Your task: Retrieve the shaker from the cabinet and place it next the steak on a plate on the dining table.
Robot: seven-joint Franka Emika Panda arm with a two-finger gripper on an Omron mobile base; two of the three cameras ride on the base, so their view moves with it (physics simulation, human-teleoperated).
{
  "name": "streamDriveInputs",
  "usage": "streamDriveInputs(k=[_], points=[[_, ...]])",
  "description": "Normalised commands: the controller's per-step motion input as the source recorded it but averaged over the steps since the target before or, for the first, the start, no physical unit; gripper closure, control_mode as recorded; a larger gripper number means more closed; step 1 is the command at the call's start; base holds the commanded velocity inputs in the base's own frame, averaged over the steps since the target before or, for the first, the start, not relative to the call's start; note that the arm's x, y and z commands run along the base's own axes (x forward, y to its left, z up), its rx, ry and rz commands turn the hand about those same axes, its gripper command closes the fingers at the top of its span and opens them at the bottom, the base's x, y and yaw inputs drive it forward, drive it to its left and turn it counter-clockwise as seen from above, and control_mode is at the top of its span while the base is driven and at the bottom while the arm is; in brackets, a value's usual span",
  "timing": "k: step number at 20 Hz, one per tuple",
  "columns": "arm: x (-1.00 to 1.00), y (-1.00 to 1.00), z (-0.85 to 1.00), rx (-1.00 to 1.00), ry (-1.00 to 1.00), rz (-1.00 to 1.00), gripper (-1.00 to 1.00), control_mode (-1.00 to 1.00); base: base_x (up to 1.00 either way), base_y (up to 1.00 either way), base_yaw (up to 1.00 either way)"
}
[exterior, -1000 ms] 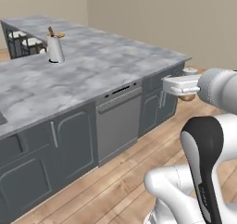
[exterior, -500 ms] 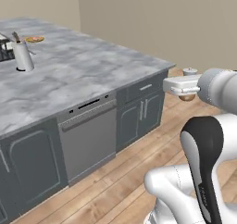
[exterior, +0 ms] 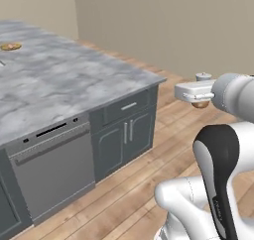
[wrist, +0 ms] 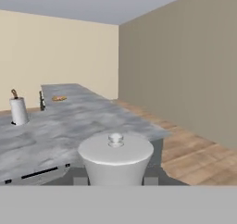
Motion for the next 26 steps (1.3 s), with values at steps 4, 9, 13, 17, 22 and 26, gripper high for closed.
streamDriveInputs(k=[4,9,13,17,22,26], points=[[0.0,0.0,0.0,0.0,0.0,0.0,1.0,1.0,0.68,-1.0,0.08],[0.0,0.0,0.0,0.0,0.0,0.0,1.0,1.0,0.57,-1.0,0.26],[0.0,0.0,0.0,0.0,0.0,0.0,1.0,1.0,0.47,-0.92,0.52],[0.0,0.0,0.0,0.0,0.0,0.0,1.0,1.0,0.39,-0.62,0.7],[0.0,0.0,0.0,0.0,0.0,0.0,1.0,1.0,0.35,-0.93,0.31],[0.0,0.0,0.0,0.0,0.0,0.0,1.0,1.0,0.34,-1.0,0.0]])
